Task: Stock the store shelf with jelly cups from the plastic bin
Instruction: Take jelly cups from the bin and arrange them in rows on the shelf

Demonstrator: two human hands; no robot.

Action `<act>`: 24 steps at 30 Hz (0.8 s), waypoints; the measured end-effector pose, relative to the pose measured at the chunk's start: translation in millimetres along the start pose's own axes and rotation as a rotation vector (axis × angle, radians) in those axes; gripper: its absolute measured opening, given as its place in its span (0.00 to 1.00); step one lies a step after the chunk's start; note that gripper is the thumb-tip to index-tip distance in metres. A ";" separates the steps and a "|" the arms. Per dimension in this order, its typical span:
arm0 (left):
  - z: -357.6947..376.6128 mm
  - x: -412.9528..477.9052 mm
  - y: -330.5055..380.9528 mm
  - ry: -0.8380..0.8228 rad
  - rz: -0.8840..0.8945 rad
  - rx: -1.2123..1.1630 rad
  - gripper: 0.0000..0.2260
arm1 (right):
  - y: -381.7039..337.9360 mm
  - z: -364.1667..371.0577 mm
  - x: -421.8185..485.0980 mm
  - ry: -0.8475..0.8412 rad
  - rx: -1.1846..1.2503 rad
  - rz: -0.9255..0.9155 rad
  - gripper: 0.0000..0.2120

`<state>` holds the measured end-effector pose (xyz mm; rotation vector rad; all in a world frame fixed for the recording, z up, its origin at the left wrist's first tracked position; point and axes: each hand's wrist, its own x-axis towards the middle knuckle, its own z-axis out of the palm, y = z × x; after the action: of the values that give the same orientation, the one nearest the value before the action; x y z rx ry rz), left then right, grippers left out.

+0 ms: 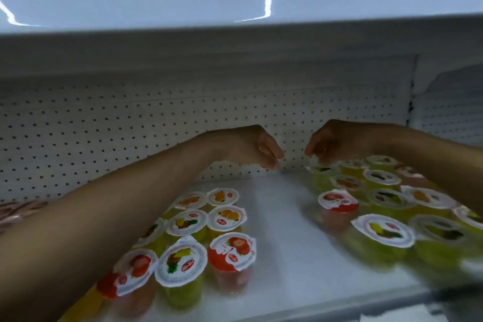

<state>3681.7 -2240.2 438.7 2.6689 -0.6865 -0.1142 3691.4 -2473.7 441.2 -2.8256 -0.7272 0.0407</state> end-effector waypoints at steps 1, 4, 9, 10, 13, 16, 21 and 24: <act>6.7 13.6 8.2 -0.003 0.012 0.027 0.20 | 9.1 -0.2 -4.2 -0.024 -0.045 0.039 0.14; 25.1 52.2 32.0 0.002 0.030 0.074 0.26 | 25.9 -0.7 -15.9 -0.084 -0.098 0.116 0.18; 44.2 94.5 65.8 -0.143 0.005 0.137 0.35 | 29.6 -2.6 -28.8 -0.162 -0.087 0.145 0.20; 46.0 98.0 71.0 -0.171 0.002 0.168 0.34 | 29.1 -2.2 -29.5 -0.170 -0.089 0.141 0.21; 49.9 103.3 79.2 -0.179 0.031 0.261 0.26 | 28.4 -0.4 -29.0 -0.184 -0.119 0.131 0.22; 51.1 104.9 79.8 -0.141 0.026 0.313 0.26 | 25.9 0.1 -27.0 -0.221 -0.154 0.121 0.23; 54.2 110.8 73.1 -0.124 -0.021 0.258 0.25 | 26.5 0.6 -21.9 -0.265 -0.164 0.115 0.24; 51.6 110.7 63.8 -0.117 -0.043 0.221 0.24 | 28.8 2.6 -20.6 -0.240 -0.111 0.089 0.22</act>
<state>3741.4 -2362.5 417.1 2.9084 -0.7156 -0.2187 3686.8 -2507.6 431.7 -2.9911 -0.6690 0.3704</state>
